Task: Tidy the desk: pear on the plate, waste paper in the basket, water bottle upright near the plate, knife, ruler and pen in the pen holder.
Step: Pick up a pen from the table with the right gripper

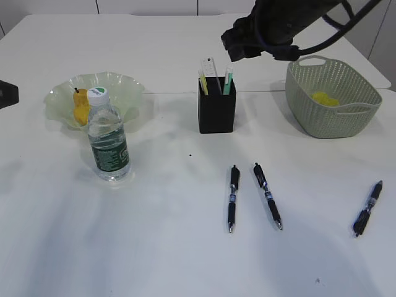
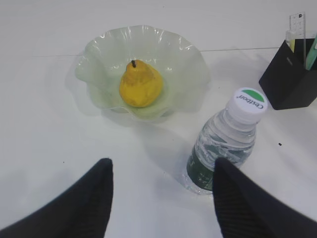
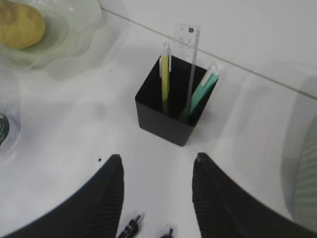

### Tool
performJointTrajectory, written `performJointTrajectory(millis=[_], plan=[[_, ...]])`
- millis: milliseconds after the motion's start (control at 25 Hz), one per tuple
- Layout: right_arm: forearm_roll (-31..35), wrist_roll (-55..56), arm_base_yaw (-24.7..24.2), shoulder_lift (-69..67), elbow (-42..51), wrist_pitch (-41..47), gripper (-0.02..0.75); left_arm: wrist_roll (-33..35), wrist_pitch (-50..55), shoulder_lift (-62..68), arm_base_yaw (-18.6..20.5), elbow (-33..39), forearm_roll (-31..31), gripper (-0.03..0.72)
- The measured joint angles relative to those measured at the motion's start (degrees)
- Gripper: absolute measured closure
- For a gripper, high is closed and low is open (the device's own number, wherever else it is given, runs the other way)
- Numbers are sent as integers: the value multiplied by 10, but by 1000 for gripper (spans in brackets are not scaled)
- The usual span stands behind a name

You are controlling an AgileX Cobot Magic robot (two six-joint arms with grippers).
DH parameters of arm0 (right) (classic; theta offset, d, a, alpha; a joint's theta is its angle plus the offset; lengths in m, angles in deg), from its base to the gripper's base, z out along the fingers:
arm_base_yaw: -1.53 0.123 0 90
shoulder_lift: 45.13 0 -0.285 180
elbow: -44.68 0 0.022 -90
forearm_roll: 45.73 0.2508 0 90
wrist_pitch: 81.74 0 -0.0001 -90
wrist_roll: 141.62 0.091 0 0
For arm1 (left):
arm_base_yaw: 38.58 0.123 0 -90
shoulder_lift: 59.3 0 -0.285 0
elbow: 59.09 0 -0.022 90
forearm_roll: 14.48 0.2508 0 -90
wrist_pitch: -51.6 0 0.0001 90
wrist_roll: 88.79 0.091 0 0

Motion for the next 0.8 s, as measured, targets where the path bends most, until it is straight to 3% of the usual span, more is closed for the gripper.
performJointTrajectory(millis=[400, 800], plan=[[-42, 57, 0, 33, 0, 181, 394, 0, 7, 0, 0, 0, 0, 241], [-44, 67, 0, 33, 0, 200, 393, 0, 37, 0, 0, 0, 0, 241]])
